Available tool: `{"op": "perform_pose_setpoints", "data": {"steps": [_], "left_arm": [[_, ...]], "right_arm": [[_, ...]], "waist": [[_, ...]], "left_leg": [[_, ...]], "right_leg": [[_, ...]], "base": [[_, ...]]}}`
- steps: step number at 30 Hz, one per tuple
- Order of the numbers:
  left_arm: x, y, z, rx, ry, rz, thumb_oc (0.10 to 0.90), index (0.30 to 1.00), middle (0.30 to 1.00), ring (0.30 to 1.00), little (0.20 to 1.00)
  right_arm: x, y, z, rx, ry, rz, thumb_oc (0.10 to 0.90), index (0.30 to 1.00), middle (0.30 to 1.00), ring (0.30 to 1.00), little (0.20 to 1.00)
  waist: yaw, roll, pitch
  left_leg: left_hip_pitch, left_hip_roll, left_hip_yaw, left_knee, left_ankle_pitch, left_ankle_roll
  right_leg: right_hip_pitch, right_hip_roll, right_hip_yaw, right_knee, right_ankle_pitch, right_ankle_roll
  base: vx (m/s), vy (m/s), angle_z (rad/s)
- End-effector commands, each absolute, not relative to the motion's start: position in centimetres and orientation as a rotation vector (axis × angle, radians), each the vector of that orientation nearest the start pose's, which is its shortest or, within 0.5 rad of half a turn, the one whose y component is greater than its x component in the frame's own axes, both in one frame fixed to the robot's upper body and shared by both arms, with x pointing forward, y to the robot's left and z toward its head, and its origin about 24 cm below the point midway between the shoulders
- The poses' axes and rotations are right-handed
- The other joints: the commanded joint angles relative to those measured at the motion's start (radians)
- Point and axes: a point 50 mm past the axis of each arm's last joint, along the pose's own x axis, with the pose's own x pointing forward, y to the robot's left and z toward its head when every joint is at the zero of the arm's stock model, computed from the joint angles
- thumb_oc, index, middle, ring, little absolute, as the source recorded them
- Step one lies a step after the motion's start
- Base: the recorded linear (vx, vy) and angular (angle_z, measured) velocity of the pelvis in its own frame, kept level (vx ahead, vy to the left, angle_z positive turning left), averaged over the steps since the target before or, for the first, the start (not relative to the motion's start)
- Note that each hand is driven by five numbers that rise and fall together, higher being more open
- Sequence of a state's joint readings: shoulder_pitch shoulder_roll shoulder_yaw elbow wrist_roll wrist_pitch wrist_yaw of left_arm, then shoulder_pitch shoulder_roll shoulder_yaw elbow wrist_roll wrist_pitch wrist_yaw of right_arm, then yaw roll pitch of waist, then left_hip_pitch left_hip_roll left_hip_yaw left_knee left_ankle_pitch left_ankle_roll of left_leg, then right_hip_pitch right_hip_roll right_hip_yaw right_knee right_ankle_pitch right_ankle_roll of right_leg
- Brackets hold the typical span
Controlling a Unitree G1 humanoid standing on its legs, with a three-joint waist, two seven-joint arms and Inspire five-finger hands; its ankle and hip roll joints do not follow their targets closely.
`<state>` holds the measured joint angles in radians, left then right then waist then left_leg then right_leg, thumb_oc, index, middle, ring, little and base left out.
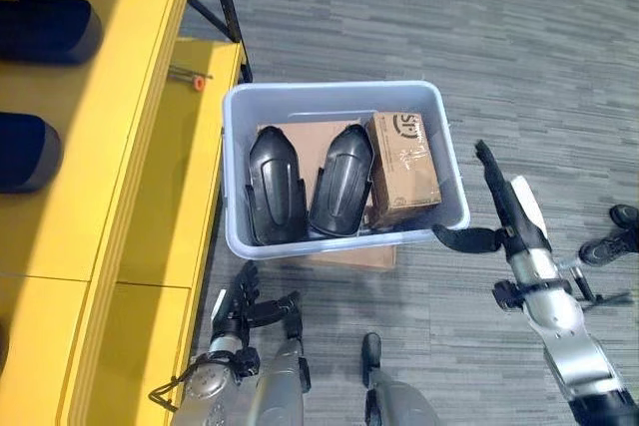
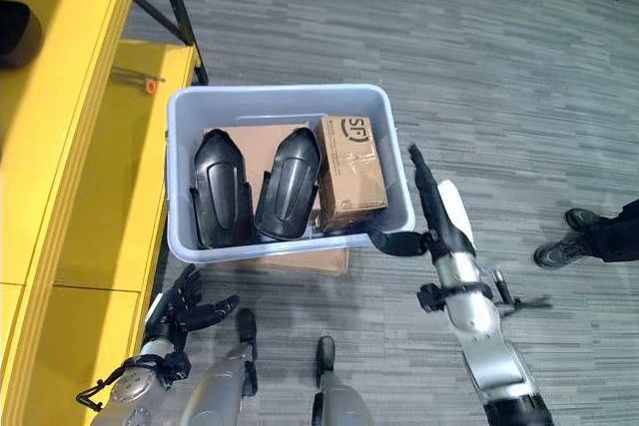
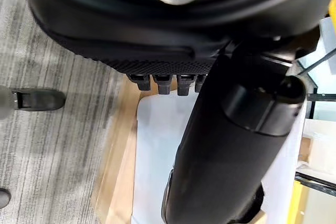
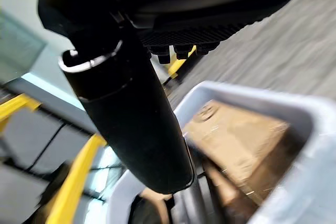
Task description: Move parts from the plastic box to the shelf.
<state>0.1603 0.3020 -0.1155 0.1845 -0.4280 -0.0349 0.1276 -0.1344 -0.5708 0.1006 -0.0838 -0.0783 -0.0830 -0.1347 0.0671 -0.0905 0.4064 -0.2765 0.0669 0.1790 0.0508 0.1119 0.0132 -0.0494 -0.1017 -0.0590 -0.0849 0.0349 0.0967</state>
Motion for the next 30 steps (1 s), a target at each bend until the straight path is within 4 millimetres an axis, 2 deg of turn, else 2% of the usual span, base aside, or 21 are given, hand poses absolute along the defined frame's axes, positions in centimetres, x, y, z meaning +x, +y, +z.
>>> {"op": "perform_pose_setpoints", "data": {"steps": [1,12,15,21,28,30], "left_arm": [[21.7,21.8,0.4,-0.067,0.166,0.121,0.900,1.000,1.000,1.000,1.000],[22.3,21.1,1.2,-0.077,0.133,0.090,0.900,1.000,1.000,1.000,1.000],[22.5,20.6,1.3,-0.092,0.123,0.068,0.900,1.000,1.000,1.000,1.000],[22.6,20.1,1.4,-0.109,0.115,0.050,0.900,1.000,1.000,1.000,1.000],[22.8,19.8,1.5,-0.129,0.109,0.032,0.900,1.000,1.000,1.000,1.000],[22.8,19.7,1.5,-0.130,0.108,0.030,0.900,1.000,1.000,1.000,1.000]], "right_arm": [[27.6,-20.7,16.6,-0.707,-0.516,0.011,0.900,1.000,1.000,1.000,1.000],[29.7,-20.3,18.8,-0.817,-0.558,0.011,0.900,1.000,1.000,1.000,1.000],[30.9,-21.4,19.1,-0.861,-0.529,-0.045,0.900,1.000,1.000,1.000,1.000],[32.1,-22.9,19.4,-0.909,-0.494,-0.128,0.900,1.000,1.000,1.000,1.000],[33.6,-26.2,19.5,-0.995,-0.401,-0.275,0.900,1.000,1.000,1.000,1.000],[33.8,-26.5,19.5,-1.001,-0.389,-0.286,0.900,1.000,1.000,1.000,1.000]], "waist": [[0.022,-0.011,-0.044],[0.050,-0.001,0.000],[0.062,0.011,0.025],[0.070,0.027,0.046],[0.081,0.046,0.072],[0.082,0.049,0.073]], "left_leg": [[-0.096,0.098,-0.044,0.095,0.007,-0.095],[-0.127,0.095,-0.056,0.088,0.023,-0.103],[-0.142,0.094,-0.062,0.092,0.027,-0.103],[-0.150,0.090,-0.065,0.091,0.031,-0.101],[-0.162,0.083,-0.071,0.092,0.031,-0.099],[-0.166,0.084,-0.072,0.090,0.035,-0.098]], "right_leg": [[0.044,-0.078,-0.074,0.086,-0.083,0.042],[0.023,-0.074,-0.101,0.097,-0.087,0.037],[0.012,-0.075,-0.111,0.105,-0.092,0.034],[0.001,-0.074,-0.116,0.117,-0.097,0.031],[-0.013,-0.075,-0.122,0.129,-0.105,0.029],[-0.016,-0.073,-0.122,0.129,-0.104,0.028]], "base": [[0.00,-0.046,0.21],[0.00,-0.016,0.08],[-0.01,-0.024,0.08],[0.00,-0.013,0.04],[0.00,-0.005,0.01],[0.00,0.000,0.00]]}}
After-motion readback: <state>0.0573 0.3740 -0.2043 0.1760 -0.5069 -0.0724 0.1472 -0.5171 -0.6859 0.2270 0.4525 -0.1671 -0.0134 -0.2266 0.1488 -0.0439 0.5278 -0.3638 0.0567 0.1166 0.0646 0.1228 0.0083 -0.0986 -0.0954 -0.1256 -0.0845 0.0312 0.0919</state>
